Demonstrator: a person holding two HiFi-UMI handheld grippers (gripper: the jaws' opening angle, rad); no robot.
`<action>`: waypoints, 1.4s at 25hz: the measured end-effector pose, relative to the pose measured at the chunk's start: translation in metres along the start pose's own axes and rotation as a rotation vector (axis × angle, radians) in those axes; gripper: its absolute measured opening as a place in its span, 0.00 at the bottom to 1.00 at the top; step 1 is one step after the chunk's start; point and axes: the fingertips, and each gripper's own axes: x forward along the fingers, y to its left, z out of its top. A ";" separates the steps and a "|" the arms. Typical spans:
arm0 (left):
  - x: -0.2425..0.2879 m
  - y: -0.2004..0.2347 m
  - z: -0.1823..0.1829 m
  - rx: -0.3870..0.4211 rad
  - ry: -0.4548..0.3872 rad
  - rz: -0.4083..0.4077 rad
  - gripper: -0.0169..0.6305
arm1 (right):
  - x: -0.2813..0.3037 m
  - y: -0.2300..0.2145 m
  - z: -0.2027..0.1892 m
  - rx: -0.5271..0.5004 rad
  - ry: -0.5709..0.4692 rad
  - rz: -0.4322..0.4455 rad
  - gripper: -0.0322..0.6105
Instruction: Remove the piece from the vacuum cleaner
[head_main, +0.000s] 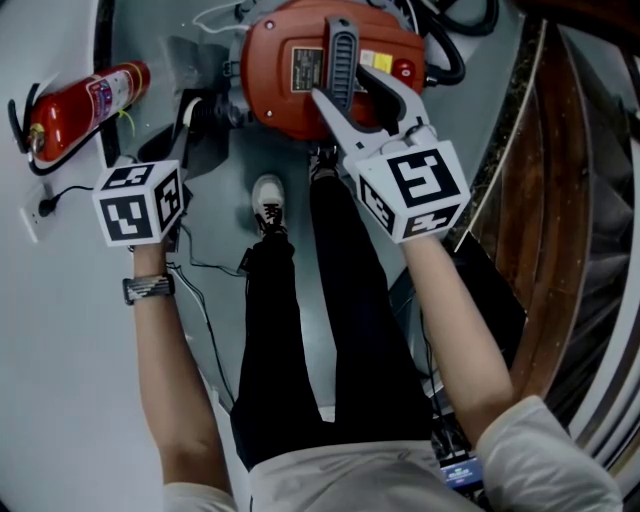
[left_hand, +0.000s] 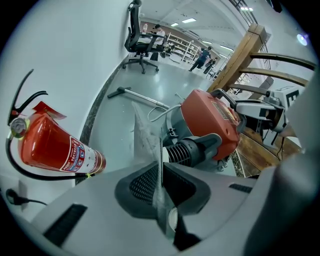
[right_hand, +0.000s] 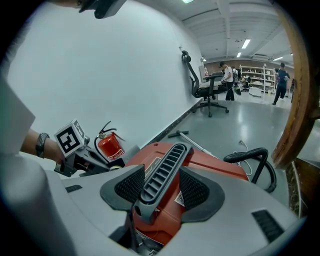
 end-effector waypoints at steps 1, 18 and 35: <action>0.000 0.001 0.000 -0.002 0.001 0.001 0.07 | 0.000 0.000 0.000 0.000 -0.001 0.000 0.38; 0.004 0.007 0.000 -0.036 0.007 0.017 0.08 | 0.000 0.000 0.000 -0.005 0.002 0.006 0.38; 0.003 0.009 0.002 -0.141 -0.018 0.079 0.08 | 0.000 0.000 -0.001 -0.010 0.025 0.001 0.38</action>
